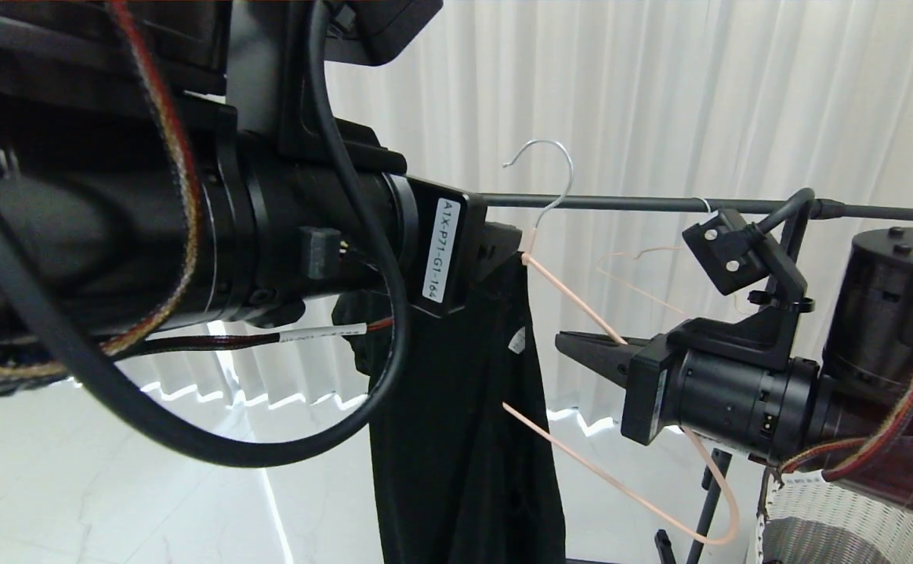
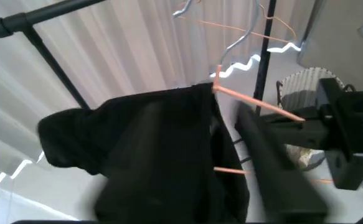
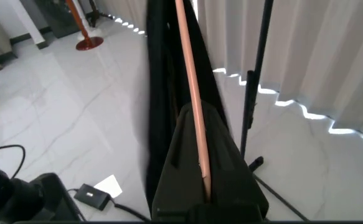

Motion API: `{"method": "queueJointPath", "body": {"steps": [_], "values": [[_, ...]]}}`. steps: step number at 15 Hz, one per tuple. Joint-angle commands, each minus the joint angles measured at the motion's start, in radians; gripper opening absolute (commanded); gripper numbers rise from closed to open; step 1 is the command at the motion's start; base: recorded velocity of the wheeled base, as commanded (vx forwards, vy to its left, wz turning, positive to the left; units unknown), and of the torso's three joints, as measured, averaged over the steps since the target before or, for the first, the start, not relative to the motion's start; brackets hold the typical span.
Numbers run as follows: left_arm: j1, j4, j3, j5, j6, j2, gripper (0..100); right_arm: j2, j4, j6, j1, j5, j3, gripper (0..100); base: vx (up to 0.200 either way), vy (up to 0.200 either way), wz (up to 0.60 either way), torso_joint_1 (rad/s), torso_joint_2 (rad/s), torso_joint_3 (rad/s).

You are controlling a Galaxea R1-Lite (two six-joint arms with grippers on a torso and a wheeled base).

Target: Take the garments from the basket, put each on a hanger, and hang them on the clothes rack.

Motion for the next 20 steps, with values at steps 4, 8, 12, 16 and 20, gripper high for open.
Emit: {"method": "queueJointPath", "body": {"steps": [4, 8, 12, 16, 20], "values": [[0.047, -0.009, 0.029, 0.001, 0.003, -0.013, 100, -0.030, -0.030, -0.061, -0.024, -0.048, 0.003, 0, 0.000, 0.000, 0.00, 0.000, 0.00, 0.000], [0.257, -0.022, 0.209, -0.176, 0.087, -0.122, 100, -0.076, -0.028, -0.168, -0.073, -0.037, 0.038, 0, 0.000, 0.000, 0.00, 0.000, 0.00, 0.000], [0.487, -0.049, 0.377, -0.648, 0.343, -0.251, 100, -0.139, -0.028, -0.214, -0.072, 0.047, 0.150, 0, 0.000, 0.000, 0.00, 0.000, 0.00, 0.000], [0.470, -0.088, 0.483, -0.855, 0.523, -0.283, 100, -0.161, -0.034, -0.291, -0.053, 0.125, 0.259, 0, 0.000, 0.000, 0.00, 0.000, 0.00, 0.000], [0.375, -0.088, 0.571, -0.900, 0.612, -0.285, 100, -0.164, -0.057, -0.292, 0.074, 0.141, 0.330, 0, 0.000, 0.000, 0.00, 0.000, 0.00, 0.000]]}}
